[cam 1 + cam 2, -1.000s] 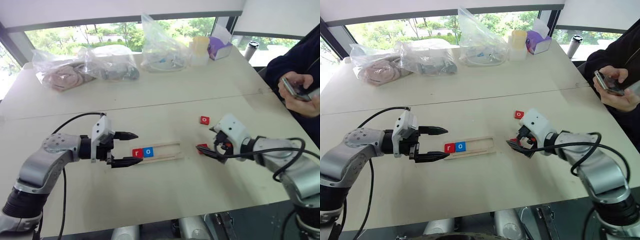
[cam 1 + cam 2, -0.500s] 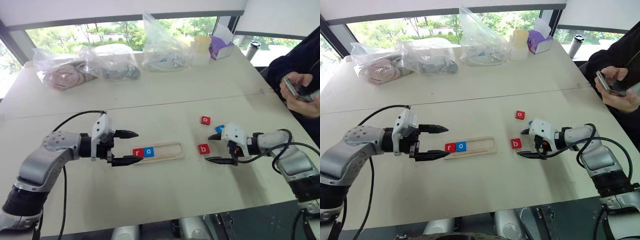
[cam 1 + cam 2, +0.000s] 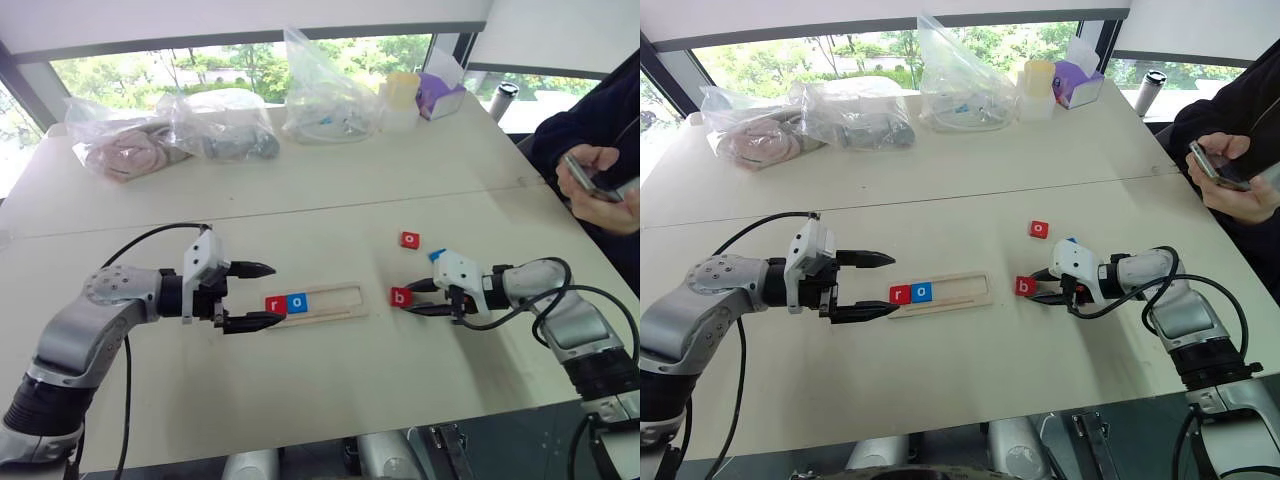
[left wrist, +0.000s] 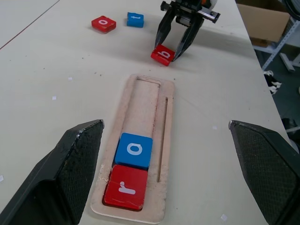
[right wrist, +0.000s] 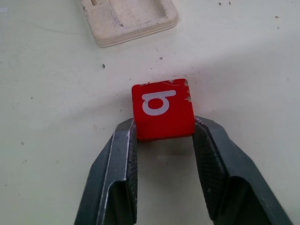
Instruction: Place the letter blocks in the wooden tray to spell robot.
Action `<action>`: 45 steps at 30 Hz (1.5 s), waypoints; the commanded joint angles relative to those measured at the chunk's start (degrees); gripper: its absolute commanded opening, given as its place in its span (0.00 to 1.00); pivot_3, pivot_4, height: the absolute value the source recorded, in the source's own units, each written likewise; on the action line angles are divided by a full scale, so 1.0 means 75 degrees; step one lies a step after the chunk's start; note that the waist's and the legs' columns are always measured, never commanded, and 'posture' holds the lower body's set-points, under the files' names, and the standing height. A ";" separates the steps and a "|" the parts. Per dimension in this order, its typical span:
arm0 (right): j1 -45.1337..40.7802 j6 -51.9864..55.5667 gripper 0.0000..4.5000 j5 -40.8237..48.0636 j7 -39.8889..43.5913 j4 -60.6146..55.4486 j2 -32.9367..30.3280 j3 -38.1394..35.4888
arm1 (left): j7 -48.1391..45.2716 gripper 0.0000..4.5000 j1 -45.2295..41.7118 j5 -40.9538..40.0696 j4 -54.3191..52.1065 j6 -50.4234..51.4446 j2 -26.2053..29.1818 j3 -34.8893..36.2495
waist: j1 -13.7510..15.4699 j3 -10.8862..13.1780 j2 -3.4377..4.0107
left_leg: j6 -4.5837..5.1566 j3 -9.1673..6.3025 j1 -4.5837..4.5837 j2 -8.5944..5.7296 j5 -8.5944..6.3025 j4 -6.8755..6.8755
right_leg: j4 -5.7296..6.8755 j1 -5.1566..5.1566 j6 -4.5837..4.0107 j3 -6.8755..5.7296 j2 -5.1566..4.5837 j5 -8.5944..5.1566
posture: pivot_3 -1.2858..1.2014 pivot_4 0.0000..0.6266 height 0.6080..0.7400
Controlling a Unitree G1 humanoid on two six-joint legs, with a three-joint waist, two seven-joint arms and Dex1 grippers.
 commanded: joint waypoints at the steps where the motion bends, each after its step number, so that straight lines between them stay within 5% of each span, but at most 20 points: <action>1: -0.0328 0.0316 0.25 0.0111 -0.0066 -0.0891 0.0084 -0.0017 | 0.0010 1.00 0.0053 -0.0058 -0.0260 -0.0101 0.0061 0.0163 | 0.0000 0.0000 0.0001 | 0.0000 0.0000 0.0000 0.0000 0.0000 0.0000 | 0.0000 0.0000 0.0000 0.0000 0.0000 0.0000 | 0.52 0.24 1.00; 8: -0.1023 0.1782 0.25 0.0337 -0.0080 -0.2366 0.0600 0.0630 | -0.0145 1.00 0.0410 -0.0233 -0.0566 0.0012 0.0251 0.0304 | 0.0012 0.0008 0.0013 | -0.0003 -0.0017 -0.0001 0.0008 0.0002 -0.0003 | 0.0004 -0.0003 -0.0001 -0.0007 0.0001 0.0003 | 0.52 0.24 1.00; 19: -0.1846 0.1943 0.25 -0.0561 -0.0313 -0.1799 0.1552 0.2012 | -0.0364 1.00 0.0914 -0.0092 -0.0747 -0.0319 0.0799 0.0544 | 0.0041 0.0010 0.0016 | -0.0010 -0.0008 -0.0010 0.0004 0.0006 0.0006 | -0.0001 -0.0003 -0.0028 -0.0008 -0.0009 -0.0011 | 0.52 0.24 1.00; 45: -0.2268 0.1412 0.25 -0.1198 -0.0370 -0.0618 0.2270 0.2291 | 0.0012 1.00 0.0958 -0.0048 -0.0911 -0.0314 0.0561 0.0403 | 0.0008 0.0010 0.0016 | -0.0010 -0.0011 -0.0006 0.0006 0.0006 0.0003 | 0.0004 -0.0004 -0.0008 -0.0011 -0.0005 0.0005 | 0.52 0.24 1.00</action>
